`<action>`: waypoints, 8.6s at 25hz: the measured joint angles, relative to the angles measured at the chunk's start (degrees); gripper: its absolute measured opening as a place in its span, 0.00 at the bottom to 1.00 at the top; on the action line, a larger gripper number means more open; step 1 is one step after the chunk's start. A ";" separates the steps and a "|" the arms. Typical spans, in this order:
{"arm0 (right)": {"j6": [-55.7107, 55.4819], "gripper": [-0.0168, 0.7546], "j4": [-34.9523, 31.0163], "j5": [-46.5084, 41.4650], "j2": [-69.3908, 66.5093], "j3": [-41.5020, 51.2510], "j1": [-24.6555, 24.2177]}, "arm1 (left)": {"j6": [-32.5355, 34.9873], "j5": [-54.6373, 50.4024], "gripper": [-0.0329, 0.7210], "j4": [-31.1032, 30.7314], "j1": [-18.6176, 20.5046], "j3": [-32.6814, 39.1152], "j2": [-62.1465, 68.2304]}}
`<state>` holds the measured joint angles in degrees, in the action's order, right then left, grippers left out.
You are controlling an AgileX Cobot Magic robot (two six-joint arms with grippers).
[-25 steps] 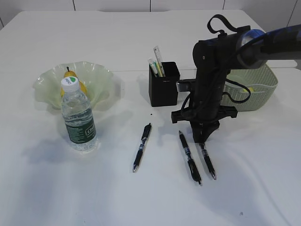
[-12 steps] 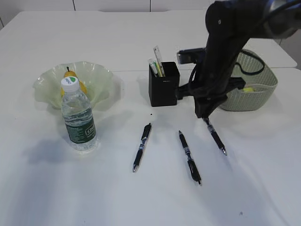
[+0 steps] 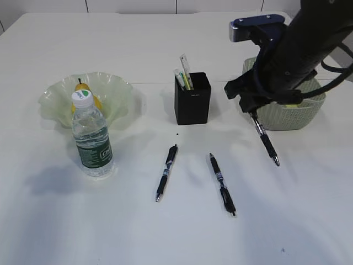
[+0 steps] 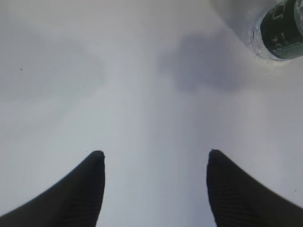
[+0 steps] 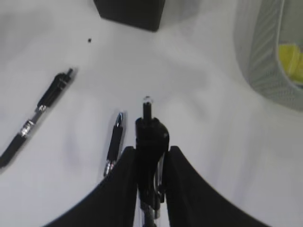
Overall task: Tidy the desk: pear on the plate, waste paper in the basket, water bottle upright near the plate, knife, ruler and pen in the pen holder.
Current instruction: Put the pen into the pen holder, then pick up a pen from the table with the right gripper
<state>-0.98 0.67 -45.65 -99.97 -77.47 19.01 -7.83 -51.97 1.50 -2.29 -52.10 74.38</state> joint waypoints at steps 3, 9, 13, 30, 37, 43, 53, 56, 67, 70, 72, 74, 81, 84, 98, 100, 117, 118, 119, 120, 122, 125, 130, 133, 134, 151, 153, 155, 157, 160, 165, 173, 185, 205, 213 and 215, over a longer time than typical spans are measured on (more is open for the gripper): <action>0.36 0.19 0.00 6.85 0.72 0.93 0.00 | 0.00 -0.10 0.67 0.00 0.00 0.00 0.00; 0.63 0.19 -0.67 22.72 -1.57 1.15 0.00 | 0.00 -0.10 0.67 0.00 0.00 0.00 0.00; 0.98 0.19 -0.98 34.00 -3.48 1.15 0.00 | 0.00 -0.10 0.67 0.00 0.00 0.00 0.00; 0.98 0.19 4.31 63.06 -15.90 -5.76 0.00 | 0.00 0.50 0.66 0.00 0.00 0.00 0.00; 0.98 0.19 4.41 65.11 -21.63 -8.96 0.00 | 0.00 1.14 0.66 0.00 0.00 0.00 0.00; 0.98 0.19 4.43 65.96 -24.83 -9.04 0.00 | 0.00 1.84 0.66 0.00 0.00 0.00 0.00; 0.98 0.22 4.53 66.05 -27.26 -9.18 0.00 | 0.00 1.84 0.66 0.00 0.00 0.00 0.00; 0.98 0.28 4.53 66.05 -27.26 -9.28 0.00 | 0.00 1.84 0.66 0.00 0.00 0.00 0.00; 0.98 0.44 4.53 61.45 -24.87 -9.22 0.00 | 0.00 1.84 0.66 0.00 0.00 0.00 0.00; 0.63 0.44 4.53 56.27 -20.84 -9.22 0.00 | 0.00 1.84 0.66 0.00 0.00 0.00 0.00; 0.52 0.44 4.53 51.33 -17.92 -9.22 0.00 | 0.00 1.84 0.66 0.00 0.00 0.00 0.00; 0.43 0.44 4.53 45.08 -15.39 -9.22 0.00 | 0.00 1.84 0.66 0.00 0.00 0.00 0.00; 0.40 0.44 4.53 26.00 -5.15 -9.22 0.04 | 0.00 1.84 0.66 0.00 0.00 0.00 0.00; 0.40 0.44 4.30 18.35 -1.67 -9.22 0.04 | 0.00 1.84 0.66 0.00 0.00 0.00 0.00; -11.08 0.44 -6.70 -13.47 2.76 -12.26 4.80 | 0.00 1.84 0.66 0.58 0.00 0.00 0.00; -16.31 0.44 -6.94 -13.74 2.76 -12.84 6.21 | 0.00 1.84 0.66 0.67 0.00 0.00 0.00; -37.63 0.44 -7.23 -19.24 -14.43 -28.03 13.85 | 0.00 2.18 0.65 1.02 0.00 0.00 0.00; -38.97 0.44 -5.81 -20.21 -15.59 -29.15 14.33 | 0.00 2.45 0.65 1.02 0.00 0.00 0.00; -40.48 0.44 -4.63 -21.26 -16.70 -30.41 14.64 | 0.00 2.75 0.65 1.02 0.00 0.00 0.00; -42.20 0.44 -3.60 -22.06 -18.17 -31.49 15.05 | 0.00 2.98 0.65 1.02 0.00 0.00 0.00; -44.20 0.44 -3.17 -22.97 -20.02 -33.15 15.26 | 0.00 3.25 0.65 1.02 0.00 0.00 0.00; -47.30 0.45 -3.07 -23.89 -22.80 -35.10 15.40 | 0.00 3.33 0.65 1.02 0.00 0.00 0.00; -48.35 0.46 -2.35 -24.42 -26.30 -37.71 15.54 | 0.00 3.33 0.65 1.02 0.00 0.00 0.00; -48.71 0.46 -2.11 -24.42 -28.01 -38.35 15.54 | 0.00 3.33 0.65 1.12 0.00 0.00 0.00; -48.83 0.46 -1.84 -24.42 -28.43 -38.34 15.54 | 0.00 3.33 0.65 1.12 0.00 0.00 0.00; -48.62 0.46 -1.41 -24.42 -36.50 -39.51 14.86 | 0.11 3.33 0.64 1.12 0.00 0.00 0.00; -48.58 0.46 -1.19 -24.31 -36.77 -39.51 14.74 | 0.11 3.33 0.64 1.12 0.00 0.00 0.00; -48.45 0.46 -0.67 -24.23 -36.89 -39.51 14.49 | 0.11 3.33 0.64 1.12 0.00 0.00 0.00; -48.45 0.46 -0.67 -24.13 -37.10 -39.64 14.13 | 0.11 3.33 0.64 1.22 0.00 0.00 0.00; -48.35 0.46 -0.67 -24.09 -37.19 -39.64 13.49 | 0.11 3.46 0.64 1.22 0.00 0.00 0.00; -48.35 0.46 -0.36 -23.27 -37.19 -39.64 12.76 | 0.11 3.80 0.64 1.22 0.00 0.00 0.00; -48.35 0.46 -0.67 -22.56 -38.10 -39.64 12.72 | 0.11 4.46 0.64 1.22 0.00 0.00 0.00; -49.21 0.46 -0.27 -21.20 -38.20 -39.64 12.72 | 0.11 4.58 0.64 1.22 0.00 0.00 0.00; -49.49 0.47 -1.69 -21.15 -40.34 -39.66 12.72 | 0.11 4.80 0.64 1.22 0.00 0.00 0.00; -49.55 0.46 -1.69 -21.15 -40.33 -39.66 12.72 | 0.11 4.80 0.64 1.22 0.00 0.00 1.36; -49.55 0.44 -1.69 -21.15 -40.33 -39.66 12.72 | 0.11 4.84 0.64 1.22 0.00 0.00 1.95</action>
<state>-50.53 -1.03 -66.80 -140.31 -117.13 31.73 -7.72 -47.13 2.72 -2.29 -52.10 76.33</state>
